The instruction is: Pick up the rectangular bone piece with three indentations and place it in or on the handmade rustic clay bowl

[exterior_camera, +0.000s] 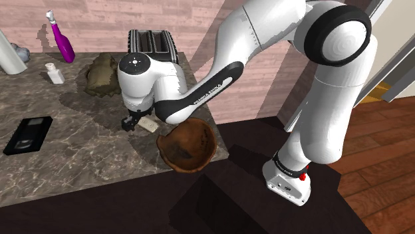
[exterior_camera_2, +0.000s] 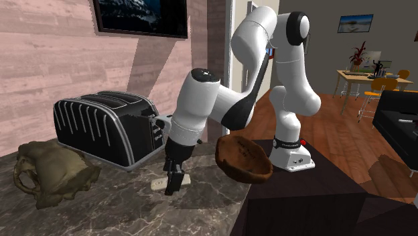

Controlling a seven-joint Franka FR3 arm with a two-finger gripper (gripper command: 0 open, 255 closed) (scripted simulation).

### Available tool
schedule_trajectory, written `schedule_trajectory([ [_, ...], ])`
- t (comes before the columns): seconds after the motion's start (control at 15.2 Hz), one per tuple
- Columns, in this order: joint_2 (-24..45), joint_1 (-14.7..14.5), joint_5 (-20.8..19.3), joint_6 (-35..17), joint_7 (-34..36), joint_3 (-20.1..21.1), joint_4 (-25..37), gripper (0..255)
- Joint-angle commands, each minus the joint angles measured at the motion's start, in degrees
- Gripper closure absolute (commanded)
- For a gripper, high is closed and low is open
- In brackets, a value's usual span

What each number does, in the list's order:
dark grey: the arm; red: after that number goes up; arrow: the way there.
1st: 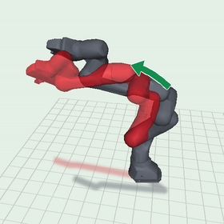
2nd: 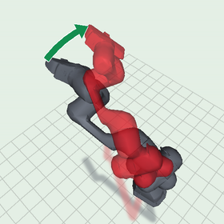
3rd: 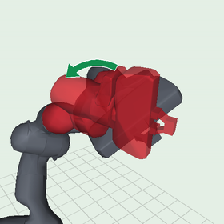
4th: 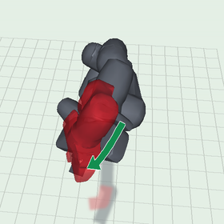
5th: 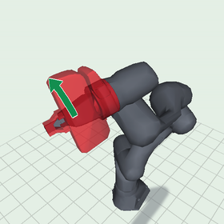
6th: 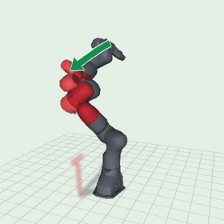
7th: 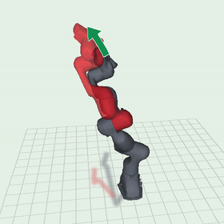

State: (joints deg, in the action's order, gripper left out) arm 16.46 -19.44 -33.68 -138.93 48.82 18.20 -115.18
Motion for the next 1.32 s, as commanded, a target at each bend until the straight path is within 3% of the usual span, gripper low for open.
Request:
schedule_trajectory([
  [0.0, 0.2, 0.0, -0.2, -0.3, 0.2, -0.1, 0.0, 0],
  [0.33, 0.2, 0.0, -0.2, -0.3, 0.2, -0.1, 0.0, 0],
  [0.4, 0.2, 0.0, -0.2, -0.3, 0.2, -0.1, 0.0, 255],
  [0.99, -0.2, 0.1, -0.2, -0.3, 0.0, -0.1, 0.1, 255],
  [1.06, -0.2, 0.1, -0.2, -0.3, 0.0, -0.1, 0.1, 0],
  [1.12, -0.9, 3.5, 9.8, 3.5, -9.7, 2.4, 1.2, 0],
  [1.25, -0.3, 9.7, 24.5, 15.3, -24.6, 6.3, 6.6, 0],
])
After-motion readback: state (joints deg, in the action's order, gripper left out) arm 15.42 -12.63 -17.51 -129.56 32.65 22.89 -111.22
